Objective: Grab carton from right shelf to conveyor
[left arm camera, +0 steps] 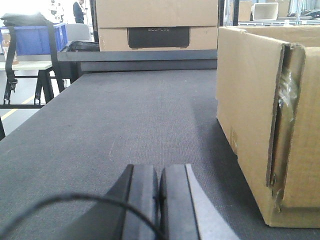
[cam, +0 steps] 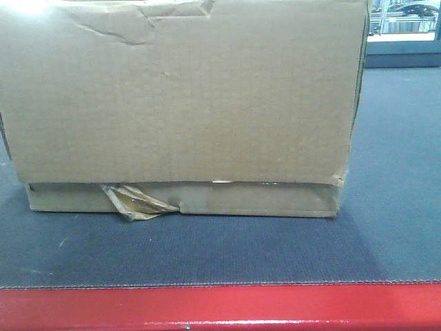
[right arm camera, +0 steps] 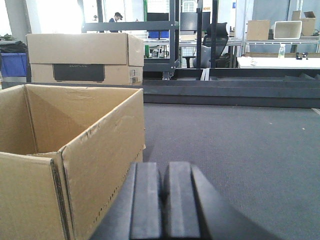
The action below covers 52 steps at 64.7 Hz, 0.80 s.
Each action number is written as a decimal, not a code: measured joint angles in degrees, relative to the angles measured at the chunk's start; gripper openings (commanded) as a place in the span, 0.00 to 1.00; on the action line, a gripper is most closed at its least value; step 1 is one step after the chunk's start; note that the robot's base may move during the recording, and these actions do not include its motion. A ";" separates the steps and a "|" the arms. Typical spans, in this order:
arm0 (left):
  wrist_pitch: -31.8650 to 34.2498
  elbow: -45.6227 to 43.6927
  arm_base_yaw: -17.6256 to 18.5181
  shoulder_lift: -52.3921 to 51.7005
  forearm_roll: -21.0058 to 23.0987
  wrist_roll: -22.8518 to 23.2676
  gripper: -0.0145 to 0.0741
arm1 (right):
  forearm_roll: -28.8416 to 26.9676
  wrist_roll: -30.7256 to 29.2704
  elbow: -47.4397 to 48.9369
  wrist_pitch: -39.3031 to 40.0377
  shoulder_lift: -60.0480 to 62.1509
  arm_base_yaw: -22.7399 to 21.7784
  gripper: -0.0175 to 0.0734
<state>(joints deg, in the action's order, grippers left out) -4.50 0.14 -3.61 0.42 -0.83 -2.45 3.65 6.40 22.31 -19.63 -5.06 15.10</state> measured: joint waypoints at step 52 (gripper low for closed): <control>0.14 0.00 0.00 0.00 0.00 0.00 0.18 | -0.94 -2.00 -0.79 1.19 0.00 -5.10 0.13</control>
<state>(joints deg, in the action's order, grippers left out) -4.36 0.14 -3.61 0.42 -0.83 -2.45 2.71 4.41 21.52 -18.44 -5.06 10.00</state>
